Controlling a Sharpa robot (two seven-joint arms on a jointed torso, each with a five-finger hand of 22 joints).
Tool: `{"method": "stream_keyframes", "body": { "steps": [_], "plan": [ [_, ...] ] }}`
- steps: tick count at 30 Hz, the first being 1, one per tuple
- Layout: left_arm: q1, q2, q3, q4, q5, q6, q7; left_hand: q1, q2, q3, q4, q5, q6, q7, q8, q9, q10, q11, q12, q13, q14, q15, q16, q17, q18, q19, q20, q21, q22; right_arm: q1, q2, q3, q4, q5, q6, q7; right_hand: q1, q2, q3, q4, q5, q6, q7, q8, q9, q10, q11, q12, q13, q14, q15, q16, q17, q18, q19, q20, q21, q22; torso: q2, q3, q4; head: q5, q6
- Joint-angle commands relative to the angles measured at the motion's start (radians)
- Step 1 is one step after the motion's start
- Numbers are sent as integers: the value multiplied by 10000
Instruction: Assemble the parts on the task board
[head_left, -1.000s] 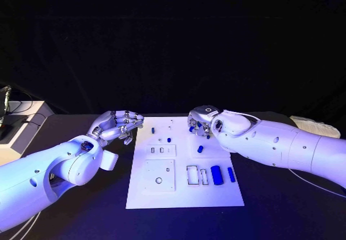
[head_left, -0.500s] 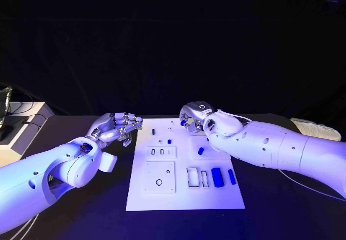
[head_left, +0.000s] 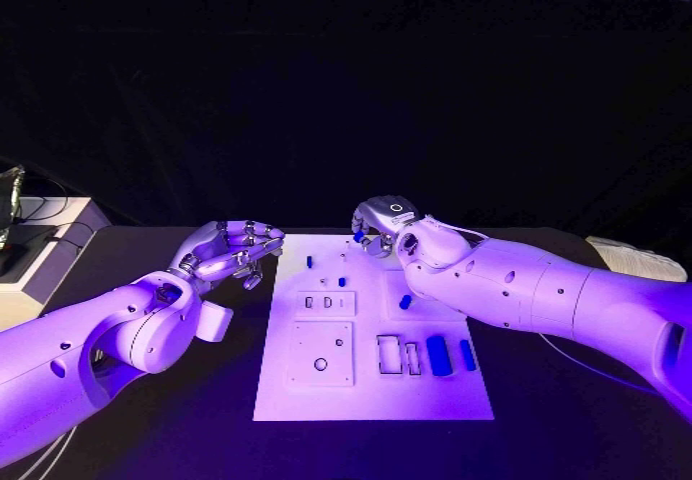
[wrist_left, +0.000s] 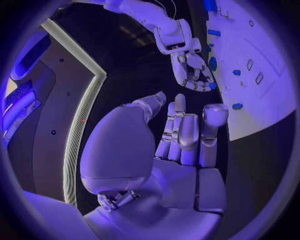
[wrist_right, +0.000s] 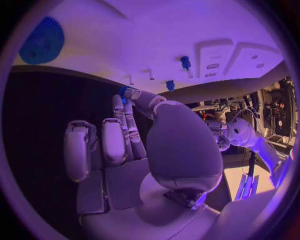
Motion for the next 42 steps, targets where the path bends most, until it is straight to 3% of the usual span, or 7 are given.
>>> {"method": "stream_keyframes", "body": {
  "steps": [1,17,34,42],
  "plan": [
    [9,31,43,50,-73,149,82,-50,23,72,5,0,-65,29,-42,17,-89,10,-5,8,-24,60,-7,9,-54,-31,30,36,9,7,61,14,-109,-103,-149,-86,8,-85,46,-22,-3,-20,75,42,14,-1,22,-10,1,210,-8,60,-9,-114,63,24,20,379,72,-76,91,-26,34],
    [9,37,181,158,-161,168,68,-50,23,72,5,0,-65,29,-42,17,-89,10,-5,8,-24,60,-7,9,-54,-31,30,36,9,11,269,26,-357,-99,-46,-74,10,-147,68,-63,-32,-57,84,29,32,-32,33,-14,-11,206,2,72,-19,-111,53,32,15,373,249,-125,195,-42,112],
    [10,57,228,160,-190,183,60,-50,24,71,1,-1,-78,35,-43,20,-98,16,7,16,-11,65,8,26,-53,-40,36,50,19,11,313,24,-391,-71,57,12,-46,-206,75,-58,-59,-102,100,11,50,-76,55,-18,-27,193,20,68,-62,-105,31,46,-3,349,325,-158,226,-52,86],
    [10,64,234,132,-191,184,58,-55,23,69,1,-1,-86,39,-43,22,-107,20,14,21,-8,69,11,28,-54,-42,40,63,33,11,295,24,-291,-37,99,50,-216,-390,101,-10,-65,-311,164,-103,74,-343,133,-34,-102,141,85,35,-209,-69,-76,104,-110,202,312,-158,223,-40,65]
  ]
}}
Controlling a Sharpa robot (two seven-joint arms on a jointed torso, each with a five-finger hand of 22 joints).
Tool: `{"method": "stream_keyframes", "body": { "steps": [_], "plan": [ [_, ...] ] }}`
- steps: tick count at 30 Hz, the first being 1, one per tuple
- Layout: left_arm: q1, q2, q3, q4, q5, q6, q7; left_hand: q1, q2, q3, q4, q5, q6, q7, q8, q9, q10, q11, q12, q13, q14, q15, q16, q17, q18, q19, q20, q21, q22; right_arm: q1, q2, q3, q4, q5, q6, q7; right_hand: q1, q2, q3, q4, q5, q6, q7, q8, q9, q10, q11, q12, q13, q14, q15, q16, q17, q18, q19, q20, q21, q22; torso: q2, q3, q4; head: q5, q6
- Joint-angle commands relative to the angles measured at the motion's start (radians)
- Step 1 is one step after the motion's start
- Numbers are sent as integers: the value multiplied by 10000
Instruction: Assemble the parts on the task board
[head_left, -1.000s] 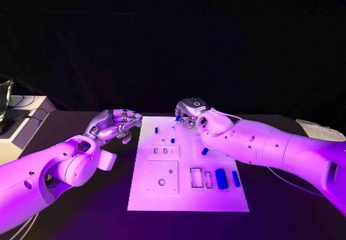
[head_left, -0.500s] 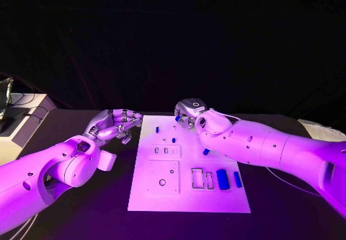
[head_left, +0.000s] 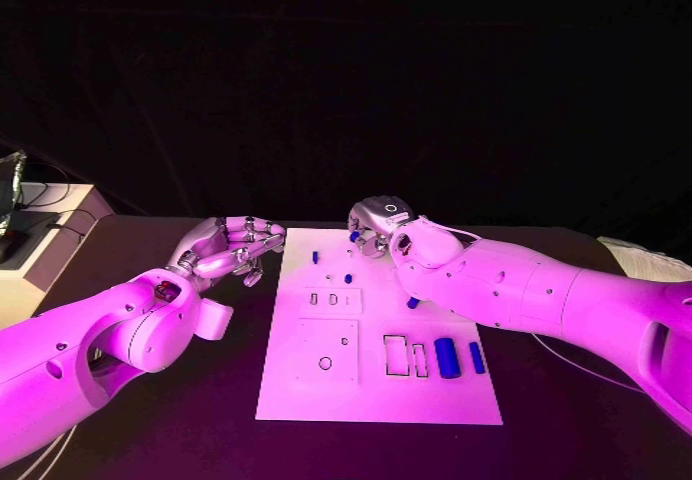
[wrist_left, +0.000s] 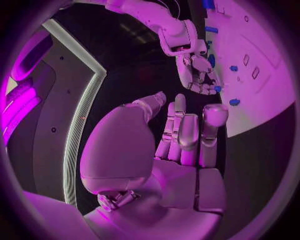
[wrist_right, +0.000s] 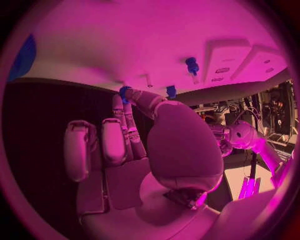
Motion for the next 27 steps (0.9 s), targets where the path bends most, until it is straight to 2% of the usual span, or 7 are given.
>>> {"method": "stream_keyframes", "body": {
  "steps": [1,4,6,16,23,25,27],
  "plan": [
    [10,29,10,4,-37,167,61,-55,23,70,0,-1,-51,4,-43,17,-71,-17,14,14,-8,69,11,13,-55,-42,40,65,8,3,3,3,29,-52,97,71,-55,-158,77,28,-53,-157,41,-110,1,-192,37,-24,-53,132,102,-7,-69,-63,-61,78,-87,160,-10,-2,-1,6,-6],
    [10,26,11,-13,-37,162,61,-55,23,70,0,-1,-51,4,-43,17,-71,-17,14,14,-8,69,11,13,-55,-42,40,65,8,4,-1,3,3,-54,14,15,-177,-398,40,71,-220,-608,151,-383,-59,-698,164,-25,-97,57,218,-94,-304,-4,-223,180,-274,-97,-9,-1,-2,14,2],
    [10,23,11,-25,-37,158,61,-55,23,70,0,-1,-51,4,-43,17,-71,-17,14,14,-8,69,11,13,-55,-42,40,65,8,5,-8,3,-18,-59,-54,-28,-171,-514,-172,91,-542,-1050,89,-634,-122,-1207,181,-13,-94,-41,237,-248,-626,82,-430,221,-535,-451,-9,1,-3,13,12],
    [9,5,12,-81,-37,160,65,-53,25,71,-4,-1,-62,7,-43,19,-87,-13,21,20,13,73,38,47,-60,-33,45,95,50,7,-309,4,176,-68,-442,-188,424,-251,-1679,217,-611,-1468,-130,-944,-175,-2096,291,60,-78,-287,309,-814,-1710,274,-862,290,-1351,-1386,-28,13,-20,35,63],
    [7,-12,13,-91,-37,191,93,-48,27,74,-8,-1,-67,7,-43,20,-94,-13,23,22,28,74,56,71,-63,-28,47,108,68,25,-1208,150,979,629,-561,-96,538,-171,-1699,299,-413,-1287,-56,-904,-163,-1711,211,274,-30,-162,252,-581,-1390,203,-634,247,-1148,-1051,-68,-14,-91,-1,146],
    [7,-27,13,-96,-58,300,184,-48,27,74,-8,-1,-67,7,-43,20,-94,-13,23,22,28,74,56,71,-63,-28,47,108,68,66,-1663,233,1352,1227,-518,-80,413,-274,-1337,426,-227,-1153,121,-900,-168,-945,112,578,35,-27,177,-258,-972,114,-390,175,-855,-621,-93,-8,-120,0,149],
    [5,-40,13,-98,-120,360,244,-165,-91,-23,28,-2,-111,15,-50,25,-157,14,31,34,14,101,48,52,-105,44,69,253,296,108,-1994,287,1585,1597,-455,-99,283,-416,-1195,514,46,-1216,91,-961,-187,-466,28,742,116,-16,115,-188,-916,103,-355,130,-808,-545,-110,8,-152,18,149]
  ]
}}
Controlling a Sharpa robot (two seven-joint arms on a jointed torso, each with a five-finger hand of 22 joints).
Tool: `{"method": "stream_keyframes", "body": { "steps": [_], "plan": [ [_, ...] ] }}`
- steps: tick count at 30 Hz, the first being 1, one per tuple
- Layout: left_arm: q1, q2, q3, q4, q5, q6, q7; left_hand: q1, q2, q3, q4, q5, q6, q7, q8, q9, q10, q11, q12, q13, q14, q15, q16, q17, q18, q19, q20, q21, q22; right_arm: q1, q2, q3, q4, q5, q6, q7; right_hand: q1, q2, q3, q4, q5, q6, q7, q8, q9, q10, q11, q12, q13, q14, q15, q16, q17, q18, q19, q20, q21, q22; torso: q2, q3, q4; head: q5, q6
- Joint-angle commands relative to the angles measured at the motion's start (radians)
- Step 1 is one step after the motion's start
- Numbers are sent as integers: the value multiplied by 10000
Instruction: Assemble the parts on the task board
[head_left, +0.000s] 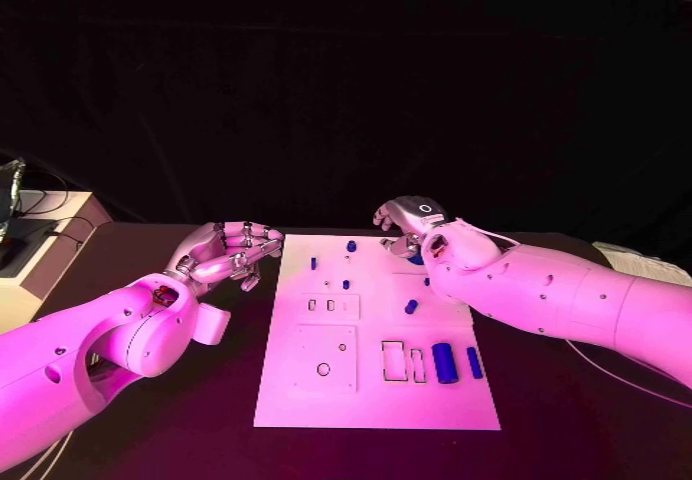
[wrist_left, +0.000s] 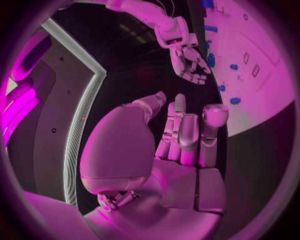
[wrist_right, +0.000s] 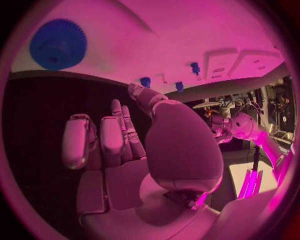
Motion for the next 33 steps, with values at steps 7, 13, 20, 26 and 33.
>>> {"method": "stream_keyframes", "body": {
  "steps": [7,13,20,26,33],
  "plan": [
    [2,-21,9,-5,-214,464,332,-375,-232,-214,119,1,-200,1,-76,17,-160,38,88,63,-82,106,33,-65,-103,-80,113,198,216,180,-1143,138,452,2458,705,61,219,-173,-1589,183,591,-275,-233,-244,46,1958,-498,2704,2451,232,-390,591,797,-194,376,-364,478,728,-62,44,-121,40,-36],
    [-7,15,9,-30,-310,617,368,-489,-313,-359,179,1,-292,16,-110,9,-259,66,118,92,-117,131,43,-81,-91,-180,139,220,208,214,-1375,155,281,2817,1506,120,779,122,-3130,1340,563,-394,-139,-281,157,2467,-369,11588,11663,530,-232,1662,2749,-383,814,-250,1109,1692,-55,85,-140,33,-6],
    [-11,65,8,-87,-364,632,366,-506,-310,-437,198,2,-334,14,-117,10,-251,62,219,152,-148,136,40,-101,-73,-269,154,205,152,226,-1313,158,8,3155,2075,63,1035,154,-3573,2021,527,-322,3,-220,194,3974,-195,14119,14473,962,-64,2684,5344,-481,1058,-84,1421,2140,-29,68,-132,15,-63],
    [-13,95,8,-134,-374,605,353,-497,-300,-444,197,3,-337,11,-116,11,-252,59,242,166,-148,135,46,-96,-76,-268,155,219,174,213,-1156,153,-221,3238,2457,-30,1088,174,-3624,2206,567,-269,54,-183,209,4302,-141,14478,14904,1037,-7,2807,5755,-580,1281,-35,1724,2529,-30,58,-96,-24,-118],
    [-15,93,8,-177,-376,489,281,-404,-205,-430,174,3,-334,9,-98,21,-289,49,339,227,-145,127,78,-75,-73,-300,157,254,205,166,-1072,151,-215,3209,2459,-82,1075,176,-3649,2280,563,-262,69,-177,211,4302,-122,14478,14904,1050,14,2827,5824,-593,1312,-15,1767,2585,-14,60,-106,1,-119]
  ]
}}
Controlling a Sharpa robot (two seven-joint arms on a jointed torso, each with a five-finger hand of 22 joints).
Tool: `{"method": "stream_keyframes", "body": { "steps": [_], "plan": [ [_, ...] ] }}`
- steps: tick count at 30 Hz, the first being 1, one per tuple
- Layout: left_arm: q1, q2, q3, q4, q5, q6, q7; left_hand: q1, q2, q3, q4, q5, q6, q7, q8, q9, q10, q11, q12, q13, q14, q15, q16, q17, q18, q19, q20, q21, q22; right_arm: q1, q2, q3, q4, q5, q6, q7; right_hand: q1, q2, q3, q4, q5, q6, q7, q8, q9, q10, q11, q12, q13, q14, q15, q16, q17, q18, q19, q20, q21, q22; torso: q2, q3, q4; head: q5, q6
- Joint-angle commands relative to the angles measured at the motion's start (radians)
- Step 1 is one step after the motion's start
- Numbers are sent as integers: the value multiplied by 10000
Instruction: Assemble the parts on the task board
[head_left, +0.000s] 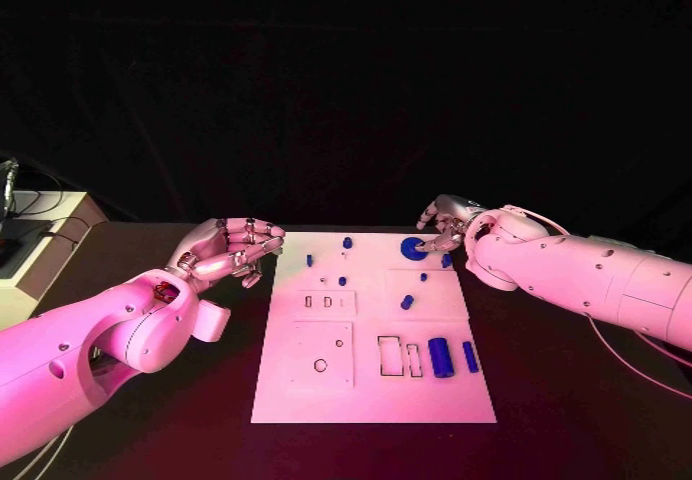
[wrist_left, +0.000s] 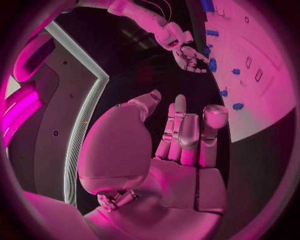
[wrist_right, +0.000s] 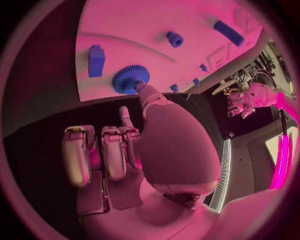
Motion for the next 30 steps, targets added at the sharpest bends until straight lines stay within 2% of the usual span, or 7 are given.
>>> {"method": "stream_keyframes", "body": {
  "steps": [1,10,17,23,30],
  "plan": [
    [0,21,8,-4,-53,70,79,3,96,-41,6,3,-69,-10,-22,12,-100,2,40,8,-34,-12,32,9,-73,-65,-3,63,11,-13,24,2,17,64,353,-53,83,0,21,64,28,33,66,52,14,1040,81,20,2627,980,82,40,2301,-114,676,84,38,1964,7,-3,3,1,1],
    [0,19,8,4,-53,19,91,17,108,-39,2,2,-67,-10,-18,14,-107,2,58,19,-27,-13,44,22,-73,-70,-4,69,15,-39,90,1,2,112,436,-42,141,37,51,136,42,209,50,153,52,1040,75,20,2627,995,88,61,2377,-142,736,100,123,2074,14,-5,-2,-38,-22],
    [1,14,8,6,-53,7,90,39,122,-36,-6,2,-65,-9,-13,16,-122,1,79,33,-21,-15,56,31,-75,-67,-4,86,36,-87,142,-1,-30,127,520,-49,178,56,83,160,40,316,36,211,72,1040,65,20,2627,1000,80,69,2405,-154,764,98,161,2123,17,3,-5,0,-3],
    [1,12,8,-7,-53,12,86,39,122,-36,-6,2,-65,-9,-13,16,-122,1,79,33,-21,-15,56,31,-75,-67,-4,86,36,-116,155,-4,-16,125,679,-56,205,82,120,181,36,395,21,249,83,1040,54,20,2627,1004,70,73,2423,-163,783,92,188,2158,13,0,-6,15,-61],
    [1,15,9,-30,-53,3,77,53,132,-35,-9,2,-63,-10,-9,18,-139,2,91,41,-19,-15,61,32,-75,-71,-5,92,38,-158,157,-8,-3,65,738,-69,230,92,153,197,44,477,5,285,93,1040,41,20,2627,1006,56,77,2437,-170,799,83,210,2186,20,2,-10,-5,-72]
  ]
}}
